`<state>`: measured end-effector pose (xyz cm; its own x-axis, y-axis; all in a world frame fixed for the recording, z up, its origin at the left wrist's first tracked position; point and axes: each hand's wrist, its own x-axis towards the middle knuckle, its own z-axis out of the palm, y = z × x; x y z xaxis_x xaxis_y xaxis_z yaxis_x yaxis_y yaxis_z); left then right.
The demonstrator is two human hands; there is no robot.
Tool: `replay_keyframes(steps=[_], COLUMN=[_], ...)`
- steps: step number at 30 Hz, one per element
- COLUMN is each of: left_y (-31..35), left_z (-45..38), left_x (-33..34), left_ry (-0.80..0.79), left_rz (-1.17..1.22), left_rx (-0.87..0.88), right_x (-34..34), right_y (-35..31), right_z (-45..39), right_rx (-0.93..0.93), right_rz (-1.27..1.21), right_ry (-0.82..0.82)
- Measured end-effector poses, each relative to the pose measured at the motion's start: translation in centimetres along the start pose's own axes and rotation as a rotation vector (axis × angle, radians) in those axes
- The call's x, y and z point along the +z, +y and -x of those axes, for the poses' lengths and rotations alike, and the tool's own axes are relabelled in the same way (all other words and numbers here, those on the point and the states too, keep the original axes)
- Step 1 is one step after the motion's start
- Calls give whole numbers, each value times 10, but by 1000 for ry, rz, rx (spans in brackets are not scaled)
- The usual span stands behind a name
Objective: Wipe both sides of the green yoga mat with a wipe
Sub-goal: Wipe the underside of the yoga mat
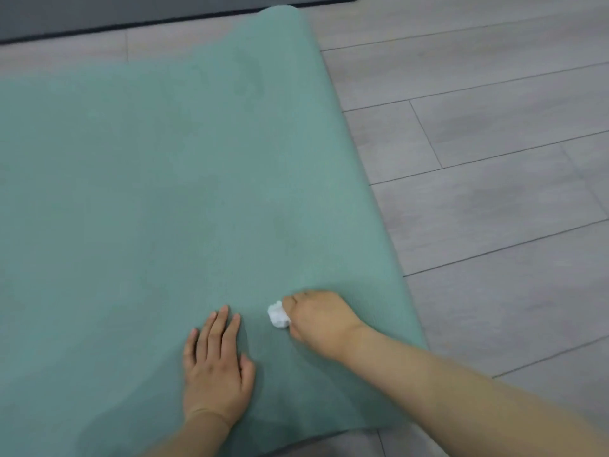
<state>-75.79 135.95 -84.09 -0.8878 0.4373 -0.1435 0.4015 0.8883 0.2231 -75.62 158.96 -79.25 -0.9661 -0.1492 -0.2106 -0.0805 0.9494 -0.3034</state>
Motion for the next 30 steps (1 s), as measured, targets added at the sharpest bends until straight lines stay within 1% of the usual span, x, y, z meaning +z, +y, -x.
replay_keyframes(steps=[1,2,3,4,5,6,7,8,9,11,12,13,14,15,16,19,20,21,22,24,25,27,28,30], left_y=[-1,-1,-1,-1,-1,-1,0,-1,-1,0,0,0,0,0,0,1,2,2,1,0,0,1,1,1], left_z=[0,-1,-1,-1,-1,-1,-2,-2,-2,-2,-1,-1,-1,-1,-1,-1,-1,-1,-1,-1,-1,-1,-1,-1], left_x=[0,0,1,1,1,1,0,0,-1,-1,0,0,0,0,0,1,1,1,2,2,2,3,3,4], left_ry=[0,-1,-3,-1,0,-1,-4,-3,-2,-3,-2,1,6,11,14,20,20,20,19,18,16,13,15,20], left_rz=[-1,-3,-2,-1,0,-1,-1,0,1,0,-3,-6,-9,-10,-9,-6,-10,-15,-19,-19,-19,-16,-15,-20], left_rx=[1,2,3,4,5,5,3,0,-2,-1,2,6,9,9,5,1,2,2,0,-1,-3,-8,-8,-3], right_x=[-7,-18,-33,-45,-52,-54,-50,-41,-26,4,15,21,23,20,9,-27,-40,-45,-44,-22,-8,9,13,16], right_y=[14,32,56,82,103,112,109,93,69,11,-16,-35,-44,-43,-27,65,89,100,98,66,42,-14,-36,-54], right_z=[4,6,10,15,22,26,26,21,14,6,4,3,2,0,0,18,31,41,45,39,35,31,28,24], right_rx=[23,109,264,424,525,581,612,600,526,287,165,68,-2,-13,39,424,530,578,587,548,481,314,187,-20], right_rz=[49,96,136,206,219,172,96,32,3,-82,-118,-135,-126,-97,-46,54,155,241,239,96,51,-95,-120,-92], right_ry=[27,71,135,158,175,183,200,205,195,209,134,13,-59,-106,-97,36,69,107,122,123,97,116,60,-97])
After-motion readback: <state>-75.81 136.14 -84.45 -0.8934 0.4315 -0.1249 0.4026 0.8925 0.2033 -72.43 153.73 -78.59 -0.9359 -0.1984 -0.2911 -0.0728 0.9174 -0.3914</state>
